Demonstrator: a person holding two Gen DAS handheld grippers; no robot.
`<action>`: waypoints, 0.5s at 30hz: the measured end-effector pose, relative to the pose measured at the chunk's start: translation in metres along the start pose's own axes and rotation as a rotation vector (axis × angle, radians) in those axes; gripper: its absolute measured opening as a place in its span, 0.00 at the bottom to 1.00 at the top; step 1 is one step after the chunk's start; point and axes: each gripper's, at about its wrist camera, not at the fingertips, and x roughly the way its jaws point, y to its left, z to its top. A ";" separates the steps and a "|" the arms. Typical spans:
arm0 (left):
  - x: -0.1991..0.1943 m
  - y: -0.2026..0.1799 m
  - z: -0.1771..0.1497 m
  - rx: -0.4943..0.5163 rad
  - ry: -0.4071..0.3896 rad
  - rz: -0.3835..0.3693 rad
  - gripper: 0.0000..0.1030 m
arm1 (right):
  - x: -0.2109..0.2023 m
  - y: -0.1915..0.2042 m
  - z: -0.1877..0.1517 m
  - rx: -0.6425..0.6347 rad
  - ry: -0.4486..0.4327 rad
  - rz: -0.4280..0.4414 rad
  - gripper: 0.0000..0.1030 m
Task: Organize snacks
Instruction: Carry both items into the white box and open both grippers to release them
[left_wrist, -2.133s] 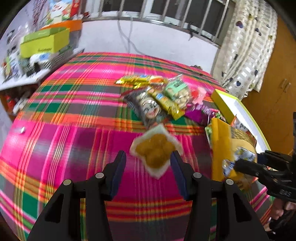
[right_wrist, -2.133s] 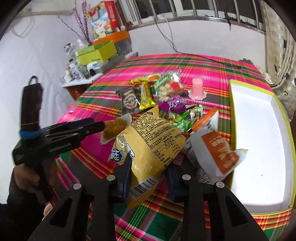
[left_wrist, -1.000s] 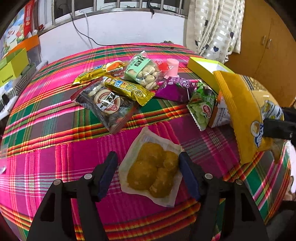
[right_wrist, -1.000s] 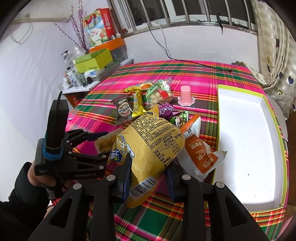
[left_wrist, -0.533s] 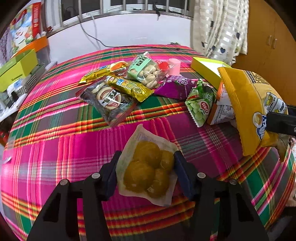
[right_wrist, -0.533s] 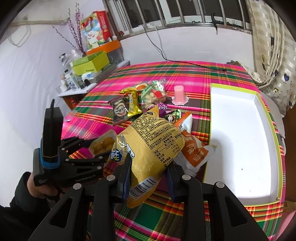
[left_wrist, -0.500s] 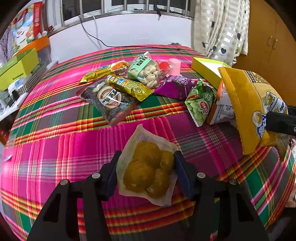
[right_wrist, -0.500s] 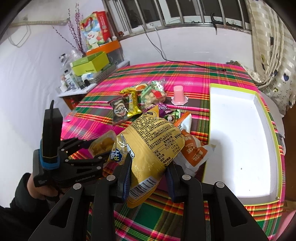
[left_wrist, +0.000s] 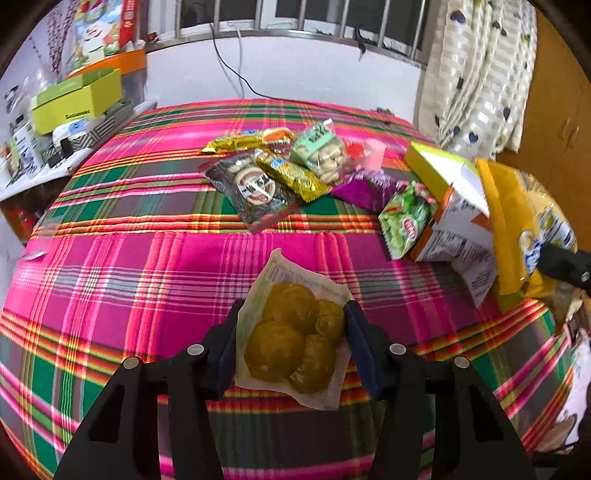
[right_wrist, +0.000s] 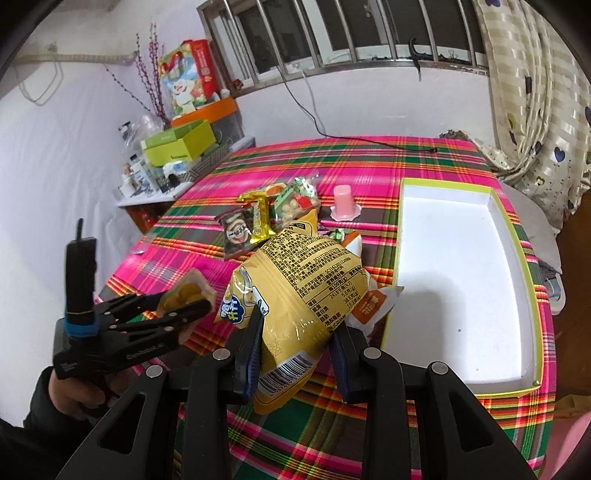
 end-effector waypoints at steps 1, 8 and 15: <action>-0.004 0.000 0.001 -0.008 -0.008 -0.005 0.52 | -0.002 -0.001 0.000 0.002 -0.004 -0.001 0.28; -0.031 -0.014 0.012 -0.027 -0.068 -0.060 0.52 | -0.017 -0.019 -0.001 0.034 -0.036 -0.025 0.28; -0.040 -0.040 0.028 -0.005 -0.090 -0.119 0.52 | -0.032 -0.046 -0.006 0.085 -0.061 -0.068 0.28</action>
